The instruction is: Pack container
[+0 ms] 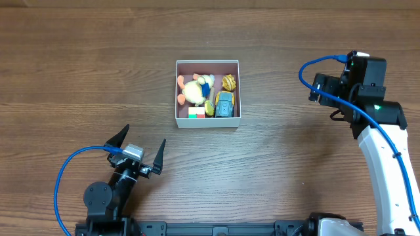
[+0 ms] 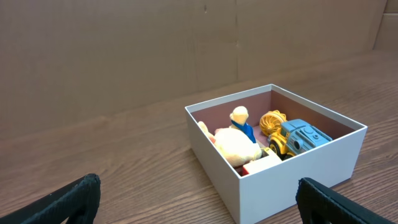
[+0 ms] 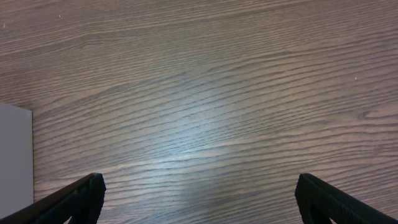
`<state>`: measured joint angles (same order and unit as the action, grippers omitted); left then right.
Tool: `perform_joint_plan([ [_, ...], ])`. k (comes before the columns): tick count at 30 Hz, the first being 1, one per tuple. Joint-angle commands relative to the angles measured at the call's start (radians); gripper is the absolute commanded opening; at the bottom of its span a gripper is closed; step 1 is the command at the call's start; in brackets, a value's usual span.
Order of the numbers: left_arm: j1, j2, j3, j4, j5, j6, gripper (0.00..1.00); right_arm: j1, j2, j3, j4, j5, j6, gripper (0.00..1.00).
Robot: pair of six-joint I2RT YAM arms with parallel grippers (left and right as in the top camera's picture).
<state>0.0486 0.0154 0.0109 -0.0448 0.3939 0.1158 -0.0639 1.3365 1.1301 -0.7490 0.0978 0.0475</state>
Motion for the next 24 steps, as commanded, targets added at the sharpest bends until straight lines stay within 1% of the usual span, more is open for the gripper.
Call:
perform_joint_plan([
  [1,0.008,-0.011,-0.006,0.001,0.018,0.019,1.00,-0.002,-0.002,0.002,0.007,0.014,-0.007,1.00],
  [11,0.008,-0.011,-0.006,0.000,0.018,0.019,1.00,-0.002,-0.004,0.002,0.007,0.014,-0.007,1.00],
  [15,0.008,-0.011,-0.006,0.001,0.018,0.019,1.00,-0.002,-0.035,0.002,-0.005,0.014,-0.008,0.99],
  [18,0.008,-0.011,-0.006,0.001,0.018,0.019,1.00,-0.002,-0.090,-0.005,0.010,0.013,-0.007,1.00],
  [20,0.008,-0.011,-0.006,0.001,0.018,0.019,1.00,-0.001,-0.165,-0.040,0.048,-0.006,-0.007,1.00],
  [22,0.008,-0.011,-0.006,0.000,0.018,0.019,1.00,-0.001,-0.243,-0.097,0.119,-0.031,-0.007,1.00],
  [24,0.008,-0.011,-0.006,0.001,0.018,0.019,1.00,-0.001,-0.353,-0.201,0.237,-0.072,-0.007,1.00],
])
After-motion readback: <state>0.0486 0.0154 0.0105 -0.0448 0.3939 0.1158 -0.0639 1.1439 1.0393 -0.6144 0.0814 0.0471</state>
